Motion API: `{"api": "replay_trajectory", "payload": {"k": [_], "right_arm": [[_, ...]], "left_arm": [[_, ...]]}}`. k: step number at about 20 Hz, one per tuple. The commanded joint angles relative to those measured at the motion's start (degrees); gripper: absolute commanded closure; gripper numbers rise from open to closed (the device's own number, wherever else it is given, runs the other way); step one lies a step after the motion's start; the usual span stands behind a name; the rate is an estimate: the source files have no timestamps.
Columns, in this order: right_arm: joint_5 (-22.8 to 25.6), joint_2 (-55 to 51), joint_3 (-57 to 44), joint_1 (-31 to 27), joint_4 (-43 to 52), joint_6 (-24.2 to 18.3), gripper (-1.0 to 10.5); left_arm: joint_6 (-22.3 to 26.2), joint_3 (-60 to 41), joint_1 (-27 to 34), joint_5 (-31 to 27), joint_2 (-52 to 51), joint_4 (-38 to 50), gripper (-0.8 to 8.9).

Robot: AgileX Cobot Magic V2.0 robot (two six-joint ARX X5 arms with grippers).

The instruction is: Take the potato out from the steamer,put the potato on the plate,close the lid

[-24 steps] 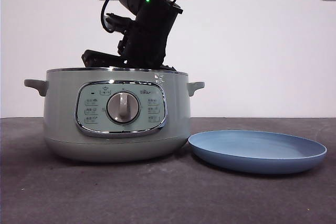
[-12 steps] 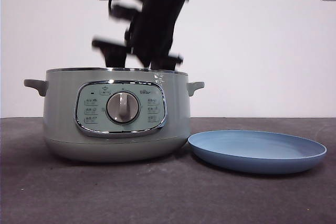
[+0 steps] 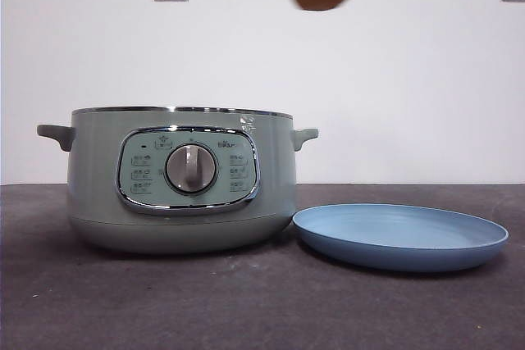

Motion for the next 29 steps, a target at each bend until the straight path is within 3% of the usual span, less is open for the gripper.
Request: {"api": "replay_trajectory", "payload": {"k": [1,3,5,11,15,23,27,29], "right_arm": [[-0.09,0.52,-1.01,-2.38,-3.58,-0.35,9.6],[-0.44,0.37,-3.89,-4.37,-4.17,-0.33,9.6],[-4.61,0.31,-9.49,-5.84,-0.83,-0.2,9.6],[-7.17,0.31,-31.63,-6.56,17.77,2.71,9.6],[-7.45,0.35,-41.16,-7.1,28.02,3.21,9.6],[-7.63,0.57,-47.28,-9.73,34.29,3.37,9.6],[-10.75,1.2,-47.28,-10.58,33.18,3.98,9.6],[-12.07,2.25,-47.28,-10.58,32.54,4.76,8.6]], "left_arm": [[0.24,1.18,0.17,0.48,-0.39,2.86,8.22],[0.24,1.18,0.17,0.48,-0.22,2.89,8.22],[0.26,1.18,0.17,0.48,0.24,2.99,8.22],[0.28,1.18,0.17,0.46,0.68,3.15,8.22],[0.28,1.18,0.17,0.44,1.38,3.8,8.22],[0.57,1.18,0.17,0.79,5.62,6.36,8.22],[0.7,1.18,0.11,4.85,9.05,9.77,8.22],[0.7,1.18,0.07,5.07,11.08,11.58,8.22]]}}
